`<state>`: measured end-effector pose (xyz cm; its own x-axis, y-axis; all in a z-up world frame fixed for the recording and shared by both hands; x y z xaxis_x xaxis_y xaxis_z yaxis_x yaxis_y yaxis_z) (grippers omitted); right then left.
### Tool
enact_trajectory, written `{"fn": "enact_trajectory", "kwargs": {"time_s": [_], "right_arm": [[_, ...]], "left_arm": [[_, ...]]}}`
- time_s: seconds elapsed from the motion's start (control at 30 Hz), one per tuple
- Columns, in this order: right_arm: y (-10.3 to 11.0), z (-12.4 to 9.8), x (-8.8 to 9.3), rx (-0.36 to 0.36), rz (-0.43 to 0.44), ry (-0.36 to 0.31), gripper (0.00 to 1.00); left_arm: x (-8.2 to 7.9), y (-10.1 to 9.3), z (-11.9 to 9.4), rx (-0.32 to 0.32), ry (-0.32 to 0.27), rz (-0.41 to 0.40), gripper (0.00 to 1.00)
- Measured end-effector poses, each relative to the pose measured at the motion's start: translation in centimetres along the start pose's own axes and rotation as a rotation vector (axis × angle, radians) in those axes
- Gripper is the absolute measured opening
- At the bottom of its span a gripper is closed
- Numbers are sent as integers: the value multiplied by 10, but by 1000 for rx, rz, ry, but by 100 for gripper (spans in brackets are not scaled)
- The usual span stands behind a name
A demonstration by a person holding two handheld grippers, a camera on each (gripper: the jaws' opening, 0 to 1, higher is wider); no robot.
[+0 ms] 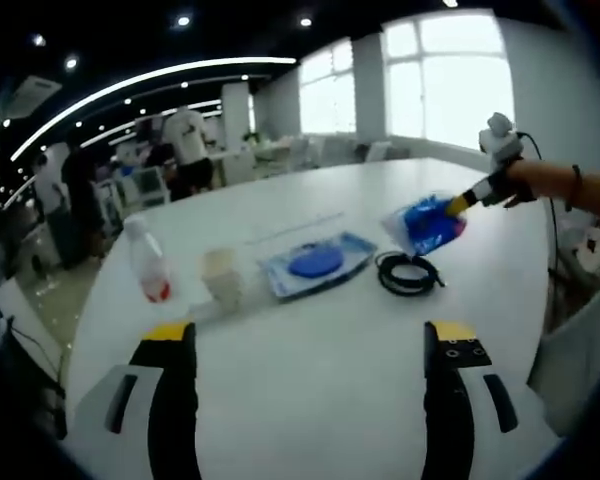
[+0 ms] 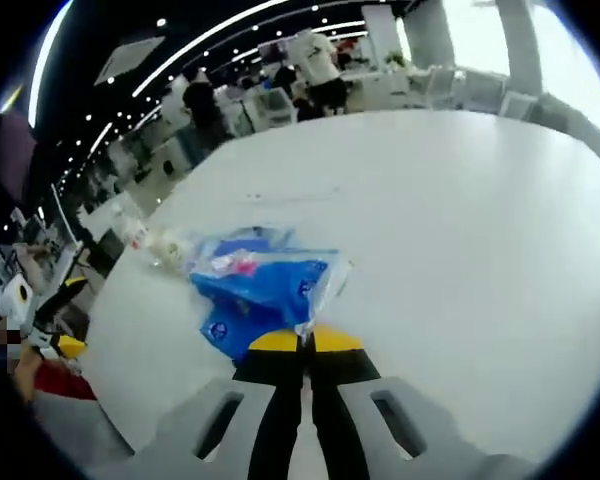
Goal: Arrange the tabletop items into an orderly group along one side of the table until the central work area is clear of visible clutter.
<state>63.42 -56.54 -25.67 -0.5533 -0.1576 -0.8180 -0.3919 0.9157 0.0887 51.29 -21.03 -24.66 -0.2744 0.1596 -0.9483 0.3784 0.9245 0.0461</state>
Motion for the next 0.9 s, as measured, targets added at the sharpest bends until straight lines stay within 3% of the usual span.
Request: {"fn": "enact_trajectory", "kwargs": {"time_s": [0.07,0.23,0.57,0.7,0.9], "right_arm": [[-10,4,-3,48,-99,13,1],[-20,21,-5,18,-26,11,1],[-52,59,-21,-4,-137,28,1],[-68,75,-27,-14,-144,41,1],[-73,95,-15,-56,-186,92,2]], "left_arm": [[3,1,0,-6,13,8,91],[7,2,-1,-14,29,23,90],[14,3,1,-18,58,50,89],[14,3,2,-11,51,47,89],[17,4,4,-15,59,40,89]]}}
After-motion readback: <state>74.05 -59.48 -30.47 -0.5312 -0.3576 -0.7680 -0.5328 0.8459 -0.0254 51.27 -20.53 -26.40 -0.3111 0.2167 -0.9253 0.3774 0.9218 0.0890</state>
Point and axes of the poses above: the point that each gripper's makers call its tool centre point, and the gripper's own axes: z roughly forward along the fingers, y roughly to its left, x roughly out of its underside, the point moved 5 cm from there along -z, roughly backward along the fingers, and after that the axes turned 8 degrees about -y, right-handed, at the moved point
